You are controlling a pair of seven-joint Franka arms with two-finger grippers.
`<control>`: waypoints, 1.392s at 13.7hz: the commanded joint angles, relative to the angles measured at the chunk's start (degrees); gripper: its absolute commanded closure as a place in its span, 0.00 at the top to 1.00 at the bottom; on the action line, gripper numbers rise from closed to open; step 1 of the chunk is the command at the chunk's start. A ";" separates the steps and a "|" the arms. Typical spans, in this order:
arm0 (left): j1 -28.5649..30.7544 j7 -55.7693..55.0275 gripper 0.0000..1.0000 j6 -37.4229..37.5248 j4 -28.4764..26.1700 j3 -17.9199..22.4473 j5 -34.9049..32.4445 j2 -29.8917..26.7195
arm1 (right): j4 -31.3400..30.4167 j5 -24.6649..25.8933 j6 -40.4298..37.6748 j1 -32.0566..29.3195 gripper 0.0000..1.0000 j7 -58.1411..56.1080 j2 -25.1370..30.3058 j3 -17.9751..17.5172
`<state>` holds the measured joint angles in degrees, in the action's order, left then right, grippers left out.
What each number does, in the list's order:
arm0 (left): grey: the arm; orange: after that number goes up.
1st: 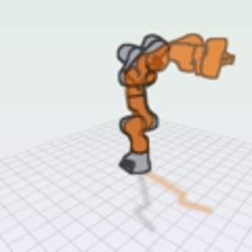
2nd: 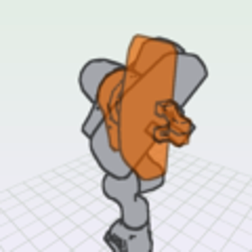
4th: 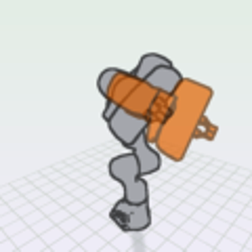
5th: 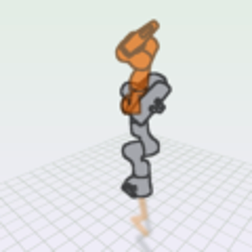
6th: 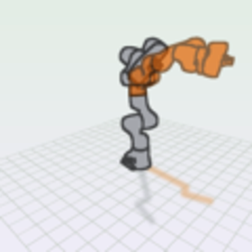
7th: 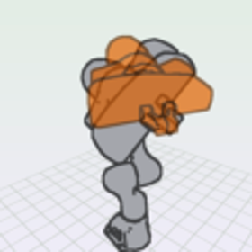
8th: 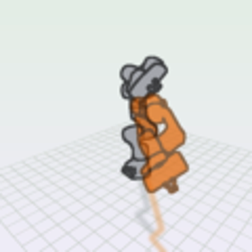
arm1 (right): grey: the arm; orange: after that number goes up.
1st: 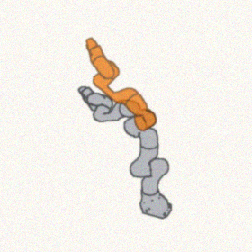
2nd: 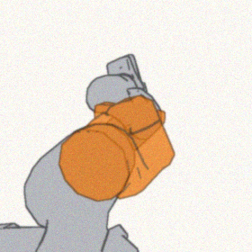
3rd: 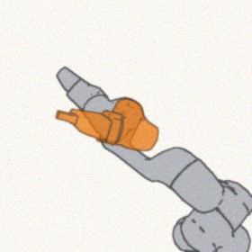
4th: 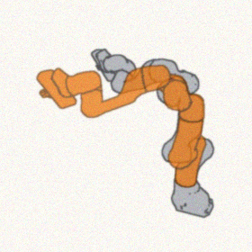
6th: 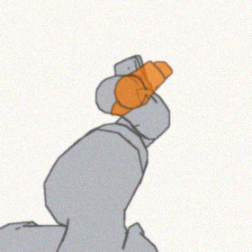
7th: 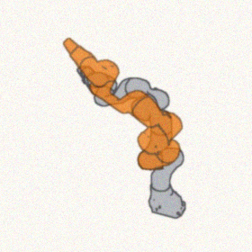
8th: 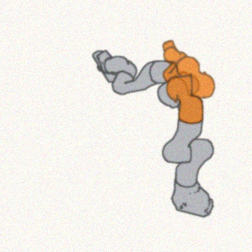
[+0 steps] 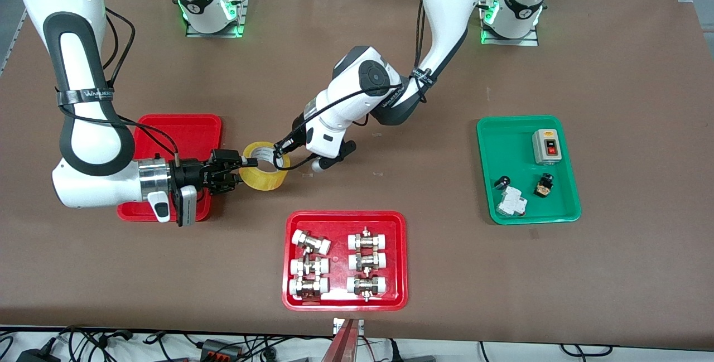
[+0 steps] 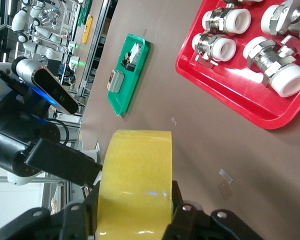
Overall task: Left arm passes tape to right arm into tray
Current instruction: 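Close the right gripper on the tape held by the left gripper, then open the left gripper and withdraw it while the right gripper holds tape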
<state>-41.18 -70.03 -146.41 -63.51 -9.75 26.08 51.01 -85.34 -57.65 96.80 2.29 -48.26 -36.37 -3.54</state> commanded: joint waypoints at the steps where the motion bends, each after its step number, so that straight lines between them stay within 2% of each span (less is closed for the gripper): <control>1: -0.22 2.35 0.31 -0.19 2.52 -0.27 1.52 1.20 | 1.14 -0.80 -0.21 0.26 0.22 -0.87 -0.63 0.11; 2: -0.31 2.70 0.97 -0.10 2.17 0.34 0.73 1.20 | 1.14 -0.80 -0.21 0.26 0.22 -0.87 -0.63 0.11; 4: -0.31 5.85 1.00 -0.01 1.99 0.17 -3.39 0.85 | 1.14 -0.80 -0.21 0.26 0.21 -0.87 -0.63 0.11; 7: 1.18 6.04 1.00 0.69 0.51 -0.27 -3.85 -1.78 | 1.14 -0.80 -0.21 0.26 0.20 -0.87 -0.63 0.11; 11: 3.37 8.84 1.00 2.35 -9.94 -0.27 -4.02 -10.55 | 1.14 -0.71 1.01 0.70 0.19 -0.78 -1.33 0.11; 13: 4.95 15.49 1.00 11.54 -15.29 0.43 -4.37 -17.66 | 1.14 0.07 1.98 1.05 0.19 0.09 -1.51 0.28; 14: 8.18 18.75 1.00 16.98 -17.06 0.17 -4.46 -21.27 | 1.14 0.43 2.07 0.70 0.19 0.71 -1.51 0.63; 17: 16.54 24.48 1.00 36.41 -16.73 -0.27 -4.46 -27.44 | 1.06 0.60 1.46 -1.75 0.20 4.56 -1.34 2.57; 19: 20.15 26.17 1.00 42.67 -16.47 0.52 -5.68 -30.87 | 0.44 3.14 1.46 -4.21 0.20 9.83 -1.25 3.18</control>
<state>-23.70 -46.17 -107.54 -76.60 -9.07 22.14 24.72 -85.35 -56.41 99.47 0.67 -42.81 -37.85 -0.13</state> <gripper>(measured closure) 0.000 0.467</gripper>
